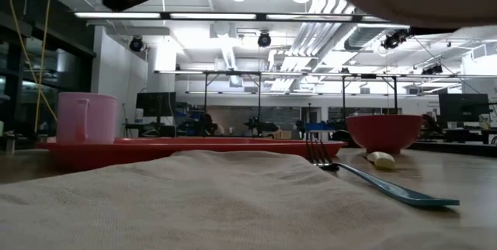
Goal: Set up tray
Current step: Put the purple plate to the right of the light pink mug on the red serving tray
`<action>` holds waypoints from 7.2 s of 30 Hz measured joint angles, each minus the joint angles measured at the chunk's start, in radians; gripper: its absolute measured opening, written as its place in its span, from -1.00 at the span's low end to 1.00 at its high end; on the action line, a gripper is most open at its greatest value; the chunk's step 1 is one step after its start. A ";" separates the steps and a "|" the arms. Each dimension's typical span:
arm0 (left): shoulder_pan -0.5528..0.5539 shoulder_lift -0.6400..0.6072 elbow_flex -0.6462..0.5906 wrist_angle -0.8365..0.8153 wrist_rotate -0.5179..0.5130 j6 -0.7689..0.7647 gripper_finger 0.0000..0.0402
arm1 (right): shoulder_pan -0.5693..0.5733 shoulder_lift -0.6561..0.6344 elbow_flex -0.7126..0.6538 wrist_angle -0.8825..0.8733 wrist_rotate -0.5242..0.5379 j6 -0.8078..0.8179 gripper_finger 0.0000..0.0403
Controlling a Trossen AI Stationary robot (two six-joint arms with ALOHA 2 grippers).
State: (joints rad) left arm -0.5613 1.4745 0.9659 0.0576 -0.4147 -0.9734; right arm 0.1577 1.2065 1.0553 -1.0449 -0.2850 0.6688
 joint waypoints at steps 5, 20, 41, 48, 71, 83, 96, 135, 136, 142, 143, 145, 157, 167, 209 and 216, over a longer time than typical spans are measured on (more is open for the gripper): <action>0.048 0.000 0.060 -0.002 0.104 -0.087 -0.14 | 0.000 0.045 0.046 0.012 0.155 -0.043 -1.00; 0.058 0.000 0.201 -0.265 0.109 -0.582 -0.14 | -0.003 0.057 0.078 0.076 0.280 -0.011 -1.00; 0.115 0.000 0.213 -0.480 0.013 -0.843 -0.14 | -0.003 0.057 0.078 0.137 0.384 0.167 -1.00; 0.166 0.000 0.213 -0.509 0.054 -0.820 -0.14 | -0.004 0.057 0.077 0.137 0.384 0.169 -1.00; 0.208 0.000 0.213 -0.673 0.115 -0.943 -0.18 | -0.034 0.137 0.077 0.234 0.316 0.159 -1.00; 0.207 0.000 0.212 -0.722 0.145 -0.900 -0.92 | -0.050 0.152 0.077 0.301 0.296 0.139 -1.00; 0.207 0.000 0.212 -0.772 0.171 -0.900 -0.93 | -0.069 0.144 0.076 0.394 0.258 0.101 -0.95; 0.208 -0.001 0.212 -0.841 0.155 -1.023 -0.93 | -0.191 0.041 0.077 0.264 0.160 -0.048 -0.37; 0.208 -0.001 0.212 -0.841 0.141 -1.030 -0.93 | -0.191 0.029 0.077 0.264 0.160 -0.048 -0.37; 0.208 -0.001 0.212 -0.822 0.093 -1.079 -0.93 | -0.191 -0.037 0.077 0.243 0.204 -0.066 -0.37; 0.209 -0.001 0.215 -0.822 0.086 -1.086 -0.93 | -0.191 -0.048 0.077 0.237 0.220 -0.074 -0.37; 0.221 -0.001 0.232 -0.836 0.071 -1.092 -0.93 | -0.191 -0.069 0.077 0.227 0.243 -0.099 -0.37; 0.452 0.090 0.460 -1.033 0.159 -0.865 -0.93 | -0.191 -0.202 0.077 0.159 0.283 -0.221 -0.38; 0.568 0.101 0.481 -1.173 0.301 -0.728 -0.93 | -0.191 -0.328 0.077 0.098 0.307 -0.224 -0.38; 0.850 0.101 0.361 -1.267 0.380 -0.202 -0.93 | -0.190 -0.369 0.077 0.083 0.339 -0.153 -0.38; 0.850 0.101 0.305 -1.251 0.404 -0.201 -0.93 | -0.190 -0.369 0.077 0.083 0.339 -0.145 -0.38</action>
State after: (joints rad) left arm 0.2882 1.5753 1.2705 -1.1929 -0.0109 -1.1748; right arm -0.0326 0.8379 1.1324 -0.9619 0.0540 0.5237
